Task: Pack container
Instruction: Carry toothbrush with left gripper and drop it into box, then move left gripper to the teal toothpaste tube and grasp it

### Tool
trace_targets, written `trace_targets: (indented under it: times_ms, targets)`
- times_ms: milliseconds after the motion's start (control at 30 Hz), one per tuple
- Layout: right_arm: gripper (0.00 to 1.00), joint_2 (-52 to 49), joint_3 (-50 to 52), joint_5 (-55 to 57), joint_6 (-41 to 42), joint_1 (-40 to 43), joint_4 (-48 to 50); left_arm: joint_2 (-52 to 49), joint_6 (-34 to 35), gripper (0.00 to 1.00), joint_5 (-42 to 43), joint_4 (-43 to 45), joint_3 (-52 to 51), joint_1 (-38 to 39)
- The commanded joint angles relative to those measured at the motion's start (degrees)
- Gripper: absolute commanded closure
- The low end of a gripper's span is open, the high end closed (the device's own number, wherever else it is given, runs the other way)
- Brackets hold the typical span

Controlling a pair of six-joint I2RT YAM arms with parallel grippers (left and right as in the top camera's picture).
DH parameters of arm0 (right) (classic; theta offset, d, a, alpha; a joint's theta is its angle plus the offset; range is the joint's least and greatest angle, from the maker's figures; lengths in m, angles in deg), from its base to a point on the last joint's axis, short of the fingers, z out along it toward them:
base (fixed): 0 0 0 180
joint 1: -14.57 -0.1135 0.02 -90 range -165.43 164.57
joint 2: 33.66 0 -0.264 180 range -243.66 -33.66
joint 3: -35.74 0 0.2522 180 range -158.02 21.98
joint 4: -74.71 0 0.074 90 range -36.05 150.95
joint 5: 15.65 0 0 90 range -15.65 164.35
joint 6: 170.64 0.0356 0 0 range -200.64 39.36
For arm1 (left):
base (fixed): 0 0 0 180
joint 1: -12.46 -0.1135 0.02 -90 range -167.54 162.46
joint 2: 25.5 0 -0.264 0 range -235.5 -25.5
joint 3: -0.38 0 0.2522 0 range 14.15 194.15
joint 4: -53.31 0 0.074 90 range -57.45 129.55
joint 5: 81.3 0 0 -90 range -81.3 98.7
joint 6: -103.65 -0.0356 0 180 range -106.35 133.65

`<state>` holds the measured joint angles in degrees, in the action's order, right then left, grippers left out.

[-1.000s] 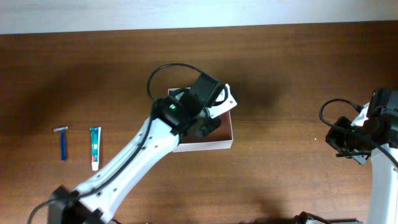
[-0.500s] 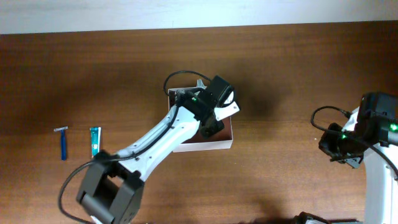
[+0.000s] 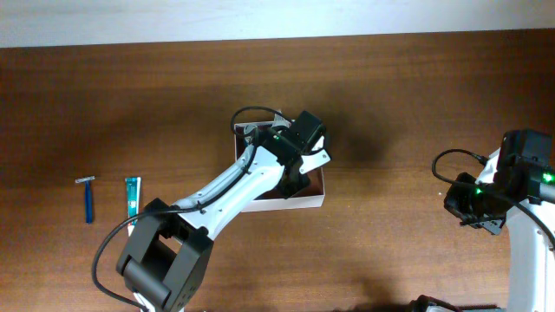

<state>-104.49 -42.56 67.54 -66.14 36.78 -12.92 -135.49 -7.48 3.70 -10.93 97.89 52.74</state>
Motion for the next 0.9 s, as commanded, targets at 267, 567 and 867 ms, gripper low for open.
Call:
trace_targets:
  times_ms: [267,567,867]
  targets:
    - [0.85,-0.07,0.26,-0.07,-0.79,-0.50,0.37,8.26,10.80,0.36,-8.48,-8.57,9.40,-0.72]
    - [0.37,-0.07,0.26,-0.09,-2.29,-0.50,0.33,21.31,23.12,0.30,-7.52,-16.68,9.57,-25.33]
    - [0.15,-0.07,0.26,-0.09,-2.29,-0.50,0.39,17.14,25.00,0.25,0.28,-11.58,-5.49,-52.52]
